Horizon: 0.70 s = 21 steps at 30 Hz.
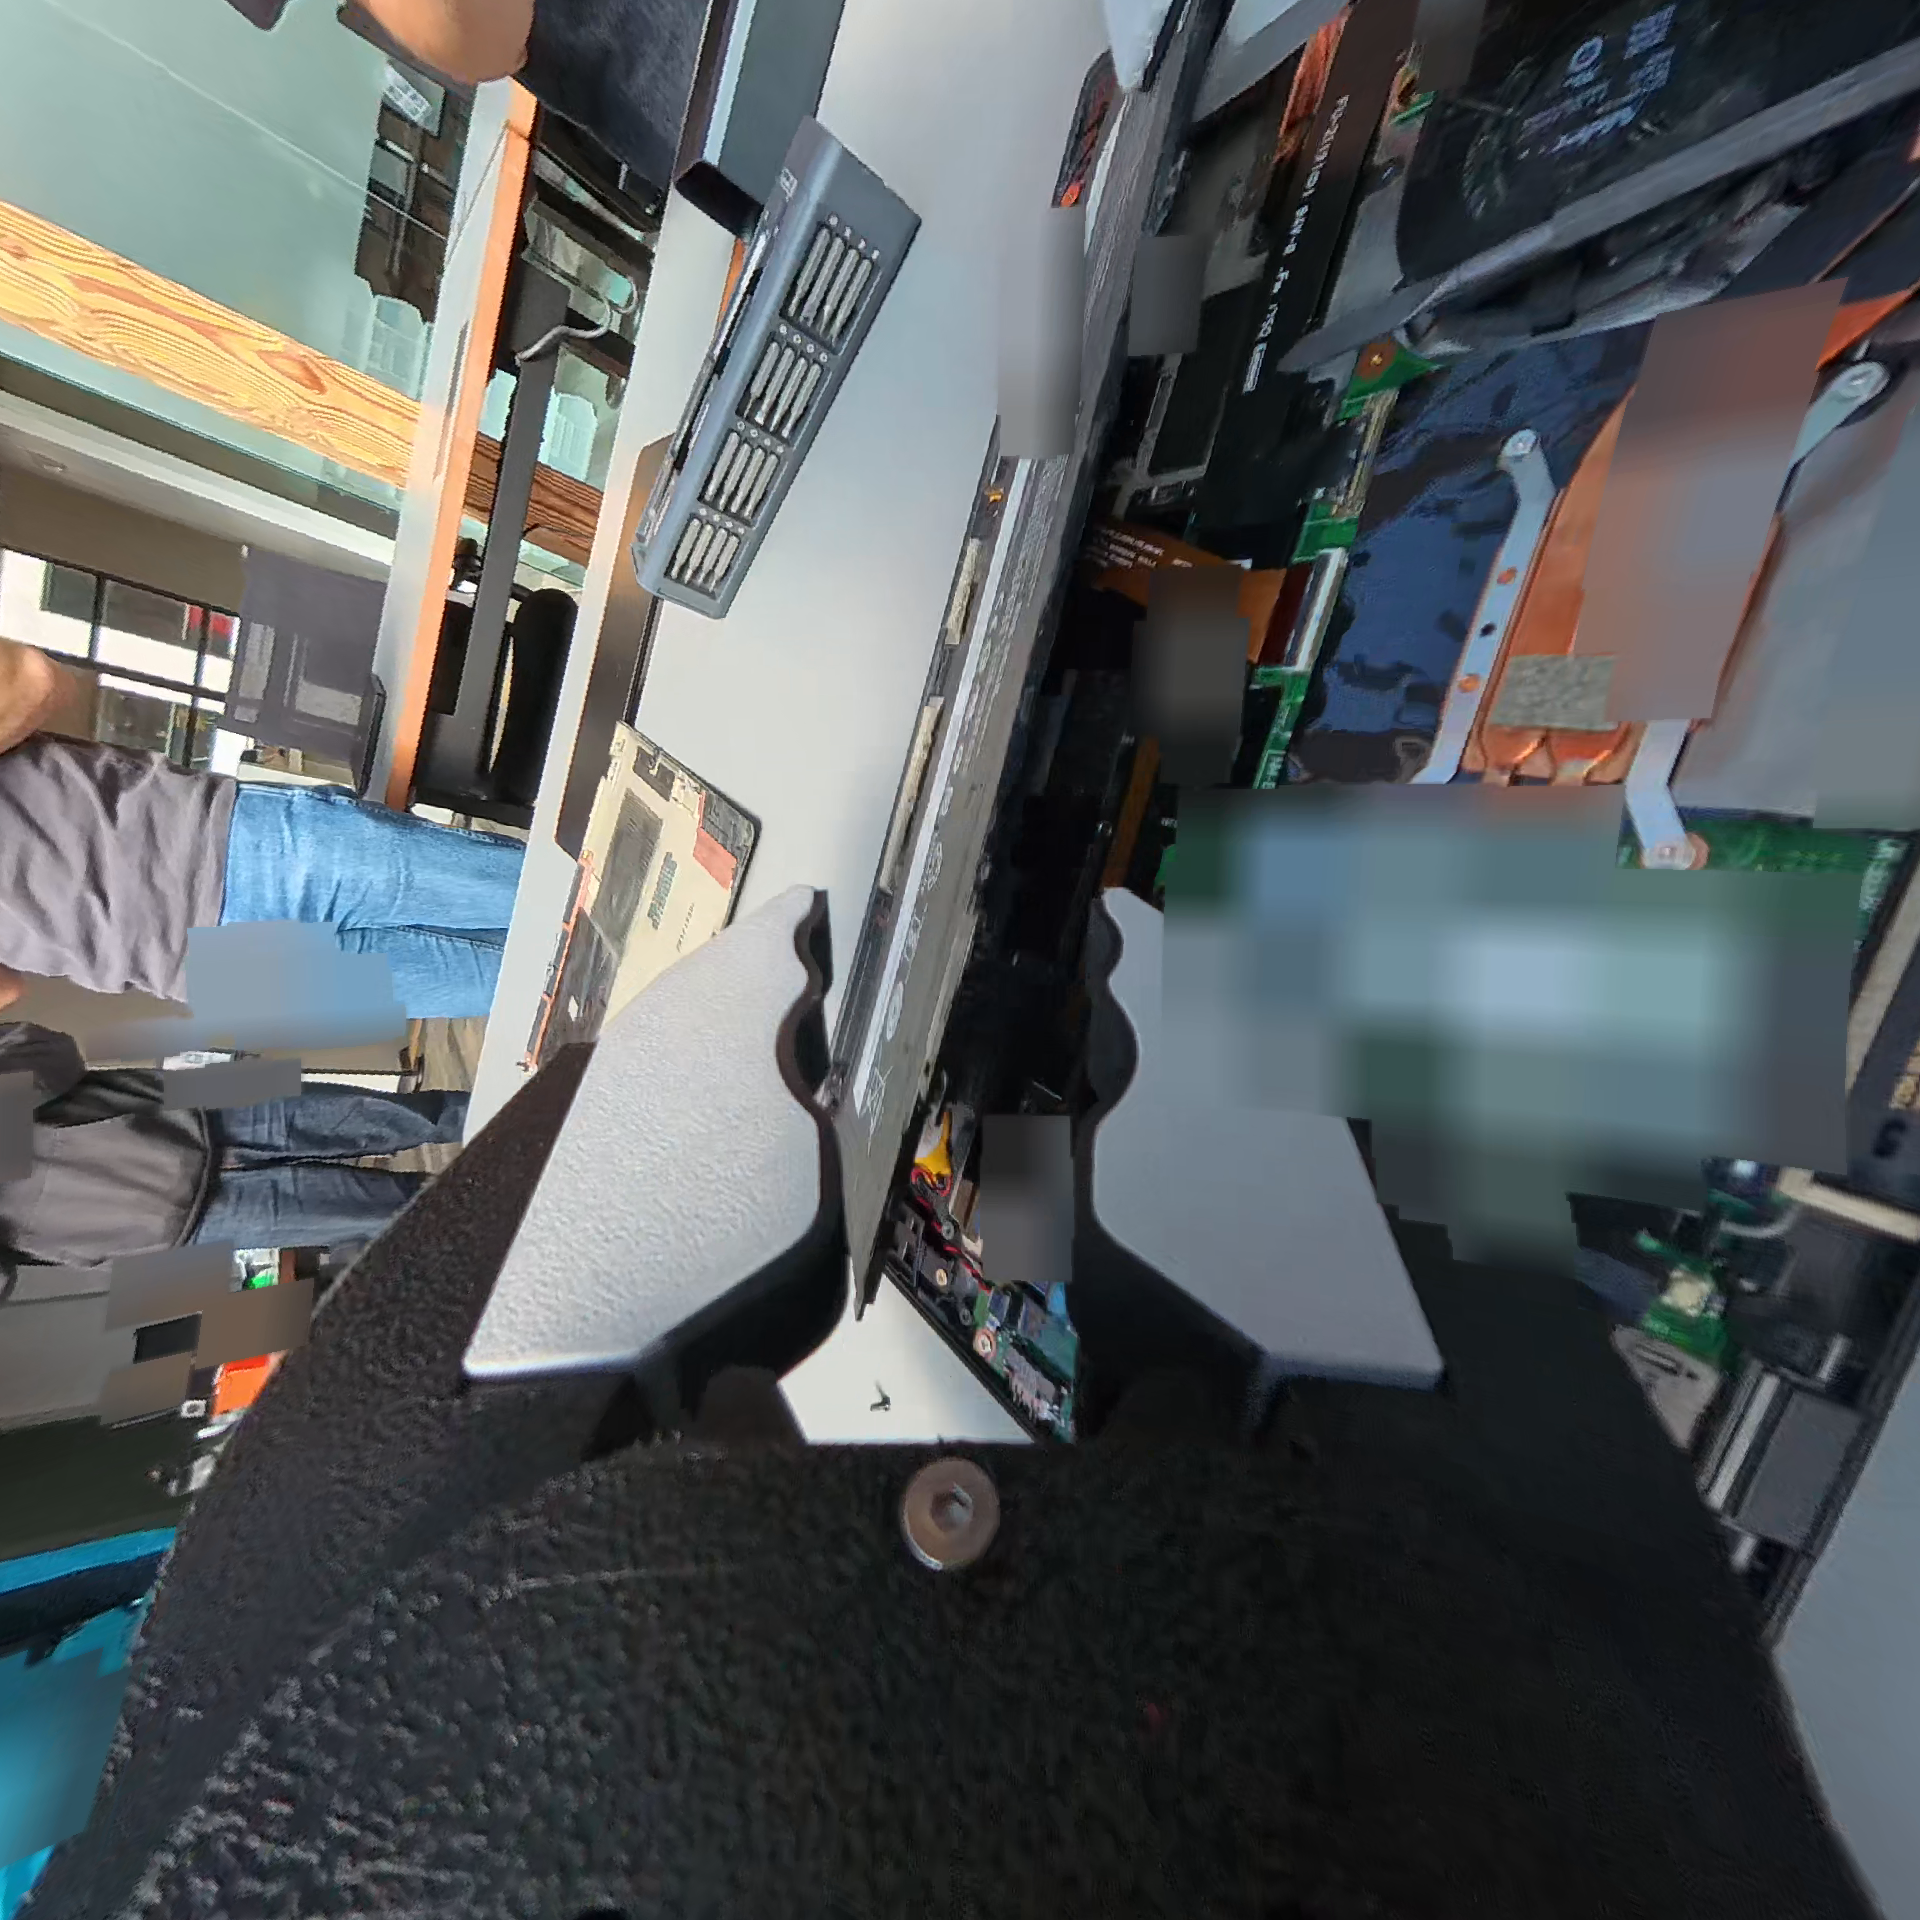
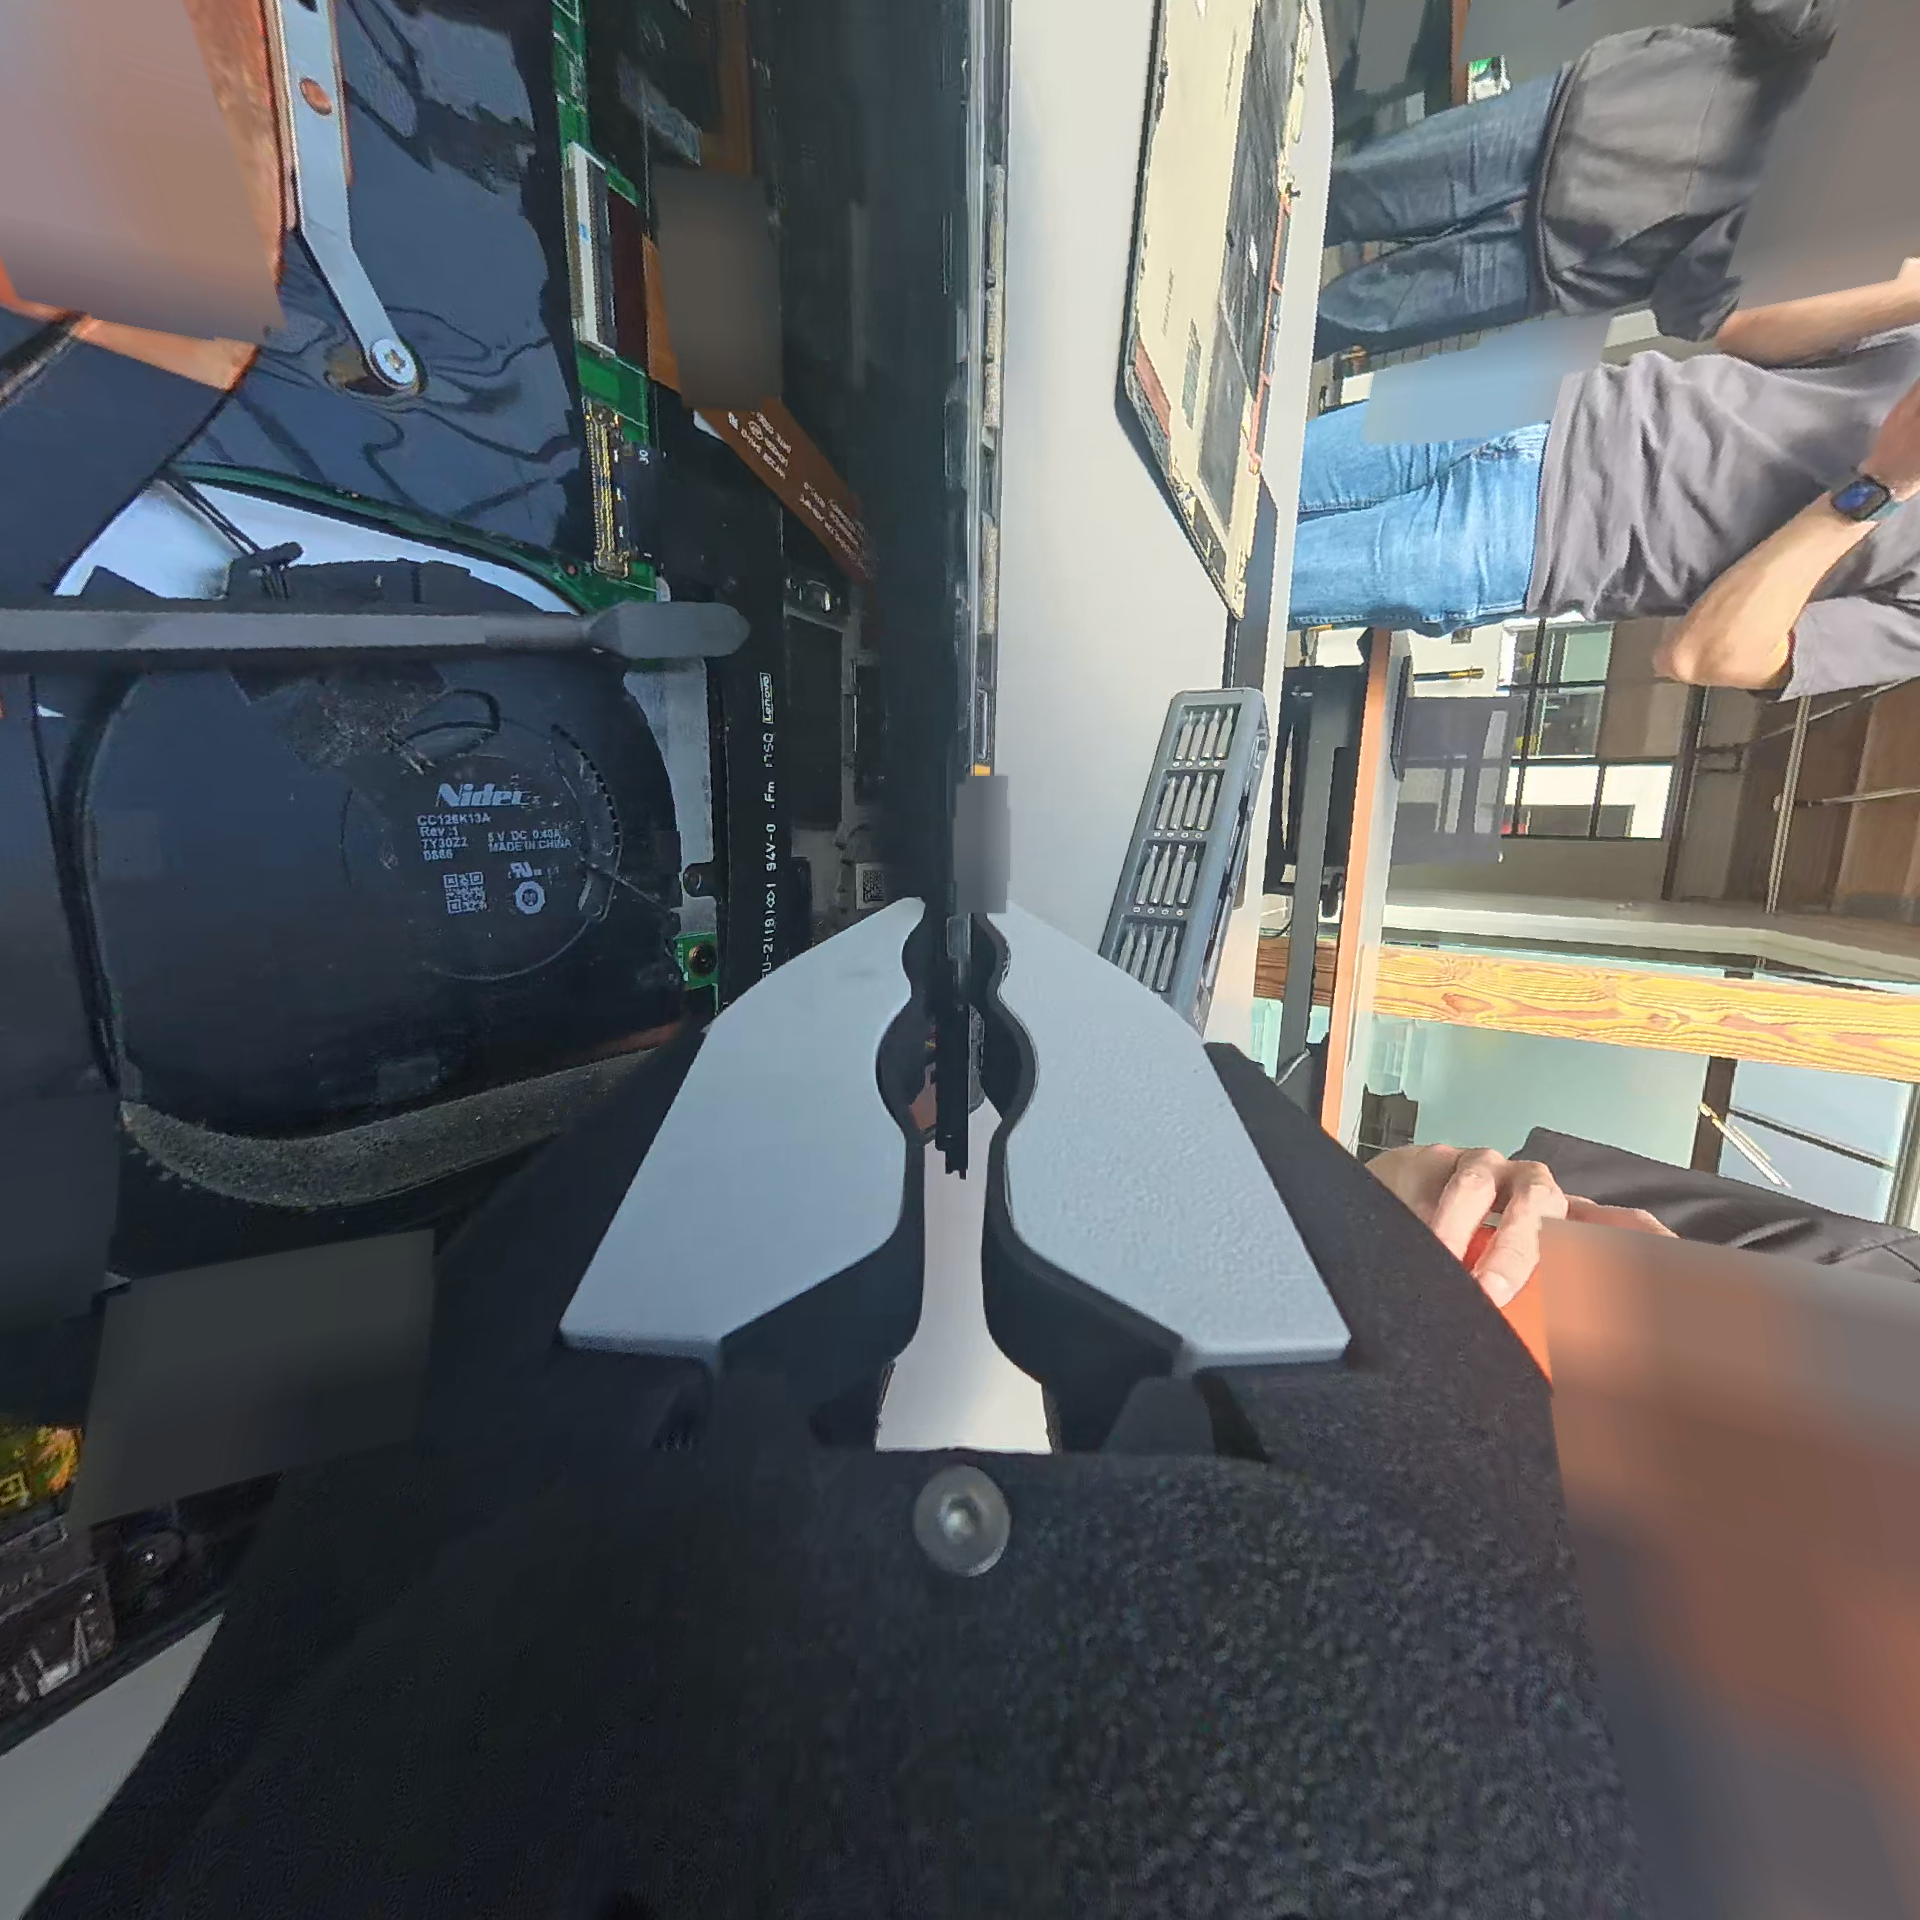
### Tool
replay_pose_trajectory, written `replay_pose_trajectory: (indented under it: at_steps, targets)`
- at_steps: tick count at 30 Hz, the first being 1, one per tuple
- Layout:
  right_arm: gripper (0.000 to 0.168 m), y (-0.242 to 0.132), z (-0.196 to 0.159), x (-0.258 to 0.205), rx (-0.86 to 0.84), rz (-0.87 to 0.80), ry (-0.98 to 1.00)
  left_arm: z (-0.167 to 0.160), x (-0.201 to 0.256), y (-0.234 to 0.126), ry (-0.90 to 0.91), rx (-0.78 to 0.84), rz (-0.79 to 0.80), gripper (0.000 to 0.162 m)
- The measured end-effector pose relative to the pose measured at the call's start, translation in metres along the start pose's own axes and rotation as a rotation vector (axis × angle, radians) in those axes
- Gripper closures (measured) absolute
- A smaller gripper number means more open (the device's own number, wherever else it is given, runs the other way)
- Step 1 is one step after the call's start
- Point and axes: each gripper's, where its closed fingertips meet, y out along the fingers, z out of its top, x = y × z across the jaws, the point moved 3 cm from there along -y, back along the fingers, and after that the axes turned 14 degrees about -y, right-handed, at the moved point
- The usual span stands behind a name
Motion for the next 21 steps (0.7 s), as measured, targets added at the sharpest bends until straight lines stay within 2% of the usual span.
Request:
replay_pose_trajectory:
  at_steps: [2, 5, 6, 10, 14, 21]
  targets:
    - [0.164, 0.0, 0.0, 0.001, 0.005, 0.014, 0.016, -0.017, -0.005, -0.003, -0.049, -0.058, -0.024, 0.095]
    - [0.164, 0.0, -0.001, 0.006, 0.014, 0.04, 0.048, -0.032, -0.016, 0.001, -0.074, -0.109, -0.035, 0.094]
    - [0.164, 0.0, -0.001, 0.006, 0.018, 0.049, 0.058, -0.033, -0.018, 0.003, -0.08, -0.115, -0.049, 0.101]
    - [0.163, 0.001, -0.003, 0.01, 0.032, 0.058, 0.103, -0.027, -0.028, 0.009, -0.045, -0.061, -0.058, 0.152]
    - [0.163, -0.001, -0.002, 0.012, 0.034, 0.074, 0.124, -0.026, -0.029, 0.009, 0.099, -0.047, -0.027, 0.156]
    - [0.163, -0.013, 0.006, 0.023, 0.043, 0.125, 0.138, -0.022, -0.03, -0.006, 0.107, -0.038, -0.029, 0.156]
